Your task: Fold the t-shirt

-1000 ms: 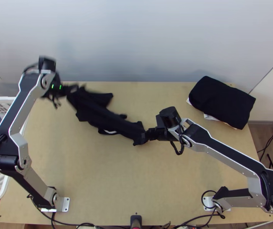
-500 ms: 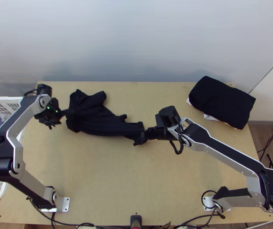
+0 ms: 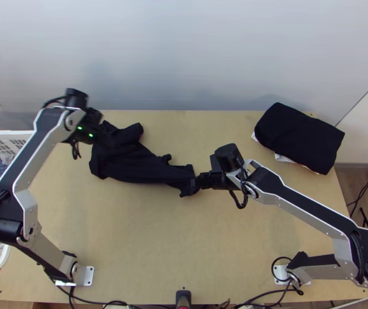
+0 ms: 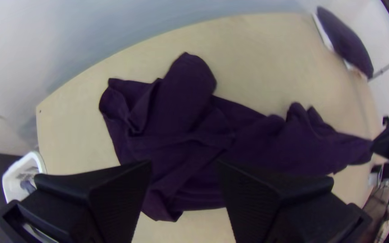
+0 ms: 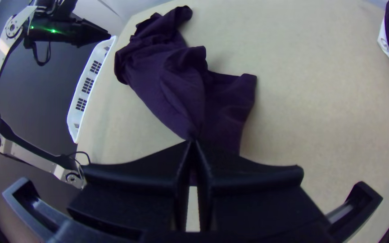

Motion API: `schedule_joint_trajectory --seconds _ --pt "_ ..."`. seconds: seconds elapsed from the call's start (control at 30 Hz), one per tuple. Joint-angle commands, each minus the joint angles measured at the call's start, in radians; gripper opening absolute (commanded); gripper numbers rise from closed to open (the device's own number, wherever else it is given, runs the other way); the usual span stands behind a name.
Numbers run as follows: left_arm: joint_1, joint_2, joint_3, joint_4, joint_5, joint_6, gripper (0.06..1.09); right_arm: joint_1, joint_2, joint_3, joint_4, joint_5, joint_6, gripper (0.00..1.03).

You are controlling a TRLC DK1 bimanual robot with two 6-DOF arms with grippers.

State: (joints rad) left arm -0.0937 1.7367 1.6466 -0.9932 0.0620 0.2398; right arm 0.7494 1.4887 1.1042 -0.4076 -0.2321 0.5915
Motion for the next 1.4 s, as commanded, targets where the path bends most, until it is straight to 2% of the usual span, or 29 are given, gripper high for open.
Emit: schedule_joint_trajectory --seconds 0.0,0.13,0.3,0.43,0.57,0.87,1.2,1.27,1.37 --pt "-0.163 0.018 -0.042 -0.047 -0.137 0.317 0.74 -0.001 0.002 0.002 0.001 0.0 0.001 0.03" --pt "-0.205 0.024 -0.169 0.062 -0.254 0.47 0.75 -0.001 0.002 0.003 0.001 0.0 0.001 0.03" --pt "-0.218 0.075 -0.225 0.168 -0.277 0.53 0.75 -0.01 0.002 0.002 0.001 0.0 0.001 0.03" --pt "-0.218 0.109 -0.251 0.329 -0.301 0.578 0.75 -0.013 0.002 -0.007 0.001 0.0 0.001 0.03" --pt "-0.219 0.118 -0.255 0.383 -0.32 0.636 0.75 -0.012 0.004 -0.015 0.001 0.0 0.001 0.03" --pt "-0.204 0.149 -0.128 0.37 -0.32 0.684 0.75 -0.013 0.022 -0.006 0.013 -0.001 -0.001 0.03" --pt "-0.186 0.176 -0.004 0.215 -0.317 0.714 0.75 -0.012 0.035 0.003 0.026 -0.001 -0.001 0.03" --pt "-0.186 0.176 0.013 0.172 -0.312 0.716 0.79 -0.013 0.036 0.005 0.027 -0.001 -0.001 0.03" --pt "-0.187 0.188 0.047 0.142 -0.298 0.711 0.8 -0.012 0.038 0.005 0.027 -0.001 -0.001 0.03"
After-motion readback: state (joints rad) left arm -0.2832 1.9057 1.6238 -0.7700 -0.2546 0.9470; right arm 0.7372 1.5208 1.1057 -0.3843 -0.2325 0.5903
